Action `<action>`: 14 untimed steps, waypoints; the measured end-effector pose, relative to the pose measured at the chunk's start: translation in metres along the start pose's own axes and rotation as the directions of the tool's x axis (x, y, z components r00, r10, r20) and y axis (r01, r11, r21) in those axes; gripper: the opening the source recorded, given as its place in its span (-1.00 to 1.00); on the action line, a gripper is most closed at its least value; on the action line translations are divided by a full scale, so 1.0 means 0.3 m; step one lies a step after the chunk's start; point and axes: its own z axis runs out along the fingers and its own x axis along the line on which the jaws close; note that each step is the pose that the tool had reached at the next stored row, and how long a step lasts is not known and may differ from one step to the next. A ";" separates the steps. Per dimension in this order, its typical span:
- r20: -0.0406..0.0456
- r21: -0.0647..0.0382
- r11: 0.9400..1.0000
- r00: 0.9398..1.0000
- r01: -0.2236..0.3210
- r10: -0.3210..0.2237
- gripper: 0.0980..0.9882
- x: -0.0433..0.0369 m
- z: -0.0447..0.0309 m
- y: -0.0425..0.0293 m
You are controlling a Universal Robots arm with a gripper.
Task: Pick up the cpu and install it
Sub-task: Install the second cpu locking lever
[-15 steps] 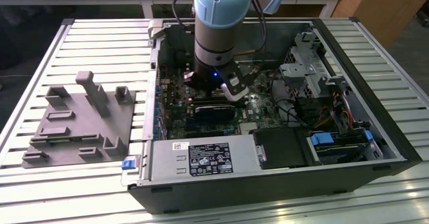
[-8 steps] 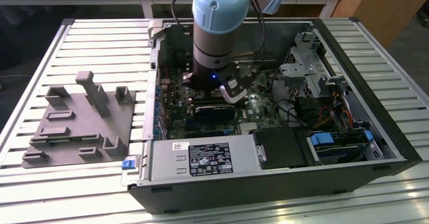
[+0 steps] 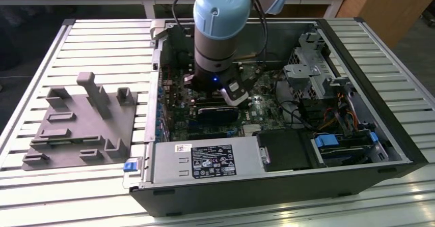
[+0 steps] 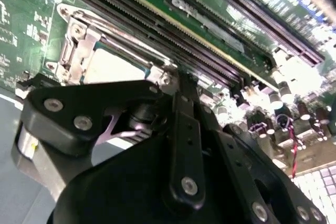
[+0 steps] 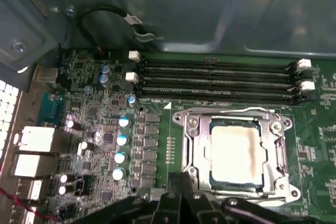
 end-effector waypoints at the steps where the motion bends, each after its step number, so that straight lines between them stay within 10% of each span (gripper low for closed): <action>1: 0.000 0.000 1.000 1.000 0.000 0.000 -0.98 0.001 0.000 0.000; 14: 0.000 -0.004 1.000 1.000 0.000 0.000 -0.98 0.002 -0.026 0.009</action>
